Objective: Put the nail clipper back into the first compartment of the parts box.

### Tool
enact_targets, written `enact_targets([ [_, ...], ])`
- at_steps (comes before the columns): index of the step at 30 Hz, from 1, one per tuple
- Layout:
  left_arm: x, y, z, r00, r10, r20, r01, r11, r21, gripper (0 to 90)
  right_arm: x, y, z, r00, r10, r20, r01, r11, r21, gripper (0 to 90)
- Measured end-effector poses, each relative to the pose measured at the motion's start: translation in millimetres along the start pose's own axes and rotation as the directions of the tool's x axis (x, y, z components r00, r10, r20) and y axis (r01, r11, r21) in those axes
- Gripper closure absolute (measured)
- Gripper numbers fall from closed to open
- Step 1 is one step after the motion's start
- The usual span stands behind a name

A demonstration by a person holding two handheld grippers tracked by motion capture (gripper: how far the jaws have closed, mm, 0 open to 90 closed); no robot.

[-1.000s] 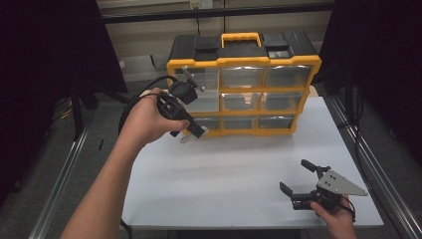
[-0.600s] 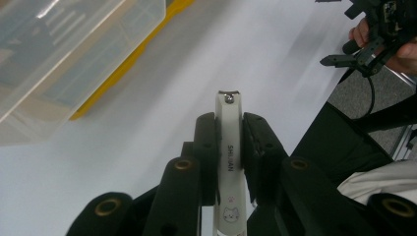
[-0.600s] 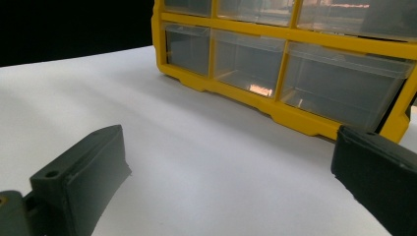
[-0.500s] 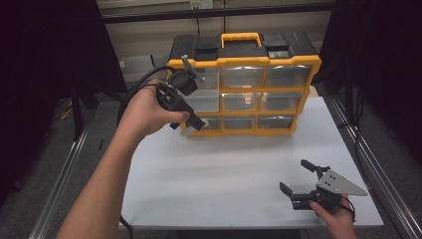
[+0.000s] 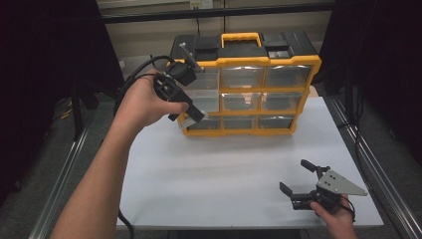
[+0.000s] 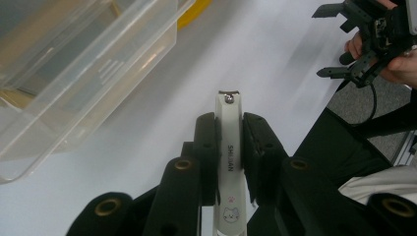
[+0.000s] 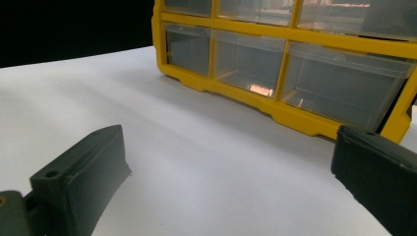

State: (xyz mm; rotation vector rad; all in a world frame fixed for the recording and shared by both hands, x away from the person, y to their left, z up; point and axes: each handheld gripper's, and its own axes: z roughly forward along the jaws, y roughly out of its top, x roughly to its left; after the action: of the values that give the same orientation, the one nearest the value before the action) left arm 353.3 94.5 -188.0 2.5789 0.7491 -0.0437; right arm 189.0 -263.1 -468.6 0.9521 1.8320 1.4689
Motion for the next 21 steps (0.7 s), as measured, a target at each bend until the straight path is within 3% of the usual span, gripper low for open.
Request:
enact_targets([
  [21, 2.2, 19.6, -17.4, 1.0, -0.003, -0.007, 0.003, 0.9999, -0.013, 77.8, -0.5, -0.3, -0.2, 1.0, 0.007, -0.004, -0.007, 1.0, -0.004, 0.0],
])
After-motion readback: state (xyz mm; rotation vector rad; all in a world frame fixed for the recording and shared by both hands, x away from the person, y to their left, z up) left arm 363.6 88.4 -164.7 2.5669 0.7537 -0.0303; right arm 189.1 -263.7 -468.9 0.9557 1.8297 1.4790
